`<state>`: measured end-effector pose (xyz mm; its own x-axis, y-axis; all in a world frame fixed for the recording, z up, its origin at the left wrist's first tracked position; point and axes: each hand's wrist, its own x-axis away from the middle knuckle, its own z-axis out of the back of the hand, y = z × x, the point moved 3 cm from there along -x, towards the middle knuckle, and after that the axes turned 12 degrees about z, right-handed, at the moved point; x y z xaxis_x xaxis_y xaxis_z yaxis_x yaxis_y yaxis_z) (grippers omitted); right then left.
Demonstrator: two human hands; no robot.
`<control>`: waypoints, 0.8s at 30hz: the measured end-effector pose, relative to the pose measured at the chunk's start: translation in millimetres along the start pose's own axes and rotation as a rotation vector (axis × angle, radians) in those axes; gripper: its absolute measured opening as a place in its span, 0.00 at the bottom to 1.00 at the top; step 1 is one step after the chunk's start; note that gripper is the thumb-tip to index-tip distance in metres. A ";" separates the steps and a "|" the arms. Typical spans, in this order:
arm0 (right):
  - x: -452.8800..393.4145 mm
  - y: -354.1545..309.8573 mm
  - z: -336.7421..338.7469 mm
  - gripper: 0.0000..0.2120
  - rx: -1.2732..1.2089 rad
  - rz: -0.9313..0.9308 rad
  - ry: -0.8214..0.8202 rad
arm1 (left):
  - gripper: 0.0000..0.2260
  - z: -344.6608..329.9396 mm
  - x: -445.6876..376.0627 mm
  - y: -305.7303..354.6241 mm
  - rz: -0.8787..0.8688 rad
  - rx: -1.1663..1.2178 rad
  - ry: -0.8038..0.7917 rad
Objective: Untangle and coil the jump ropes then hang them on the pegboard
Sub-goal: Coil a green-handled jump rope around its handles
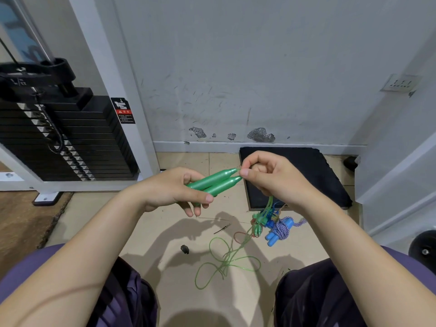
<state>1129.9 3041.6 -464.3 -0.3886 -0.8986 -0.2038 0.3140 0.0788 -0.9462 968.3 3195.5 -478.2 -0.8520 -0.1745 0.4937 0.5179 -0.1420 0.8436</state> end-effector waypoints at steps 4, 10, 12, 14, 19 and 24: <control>1.1 -2.5 1.2 0.03 0.003 -0.022 -0.031 | 0.07 -2.5 -0.2 0.5 0.001 0.004 -0.010; 1.0 -3.4 -2.7 0.05 -0.007 -0.012 -0.015 | 0.10 -9.5 -2.7 2.3 0.010 -0.010 -0.026; 1.4 -2.1 -1.4 0.05 -0.003 -0.016 0.016 | 0.10 -9.0 -2.9 2.5 0.000 -0.007 -0.016; 1.8 -0.9 -1.3 0.05 0.002 -0.023 0.034 | 0.12 -8.9 -3.0 2.9 -0.007 -0.005 -0.006; 1.9 -0.1 -0.7 0.05 -0.001 -0.040 0.071 | 0.16 -9.8 -3.7 3.9 -0.028 0.021 0.007; -1.7 -0.5 1.4 0.08 -0.079 -0.053 0.141 | 0.13 -6.8 -2.1 8.3 -0.114 0.082 0.073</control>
<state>1131.6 3042.4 -463.1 -0.5225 -0.8331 -0.1813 0.2228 0.0719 -0.9722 974.9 3188.1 -473.6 -0.8956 -0.2328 0.3792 0.4071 -0.0852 0.9094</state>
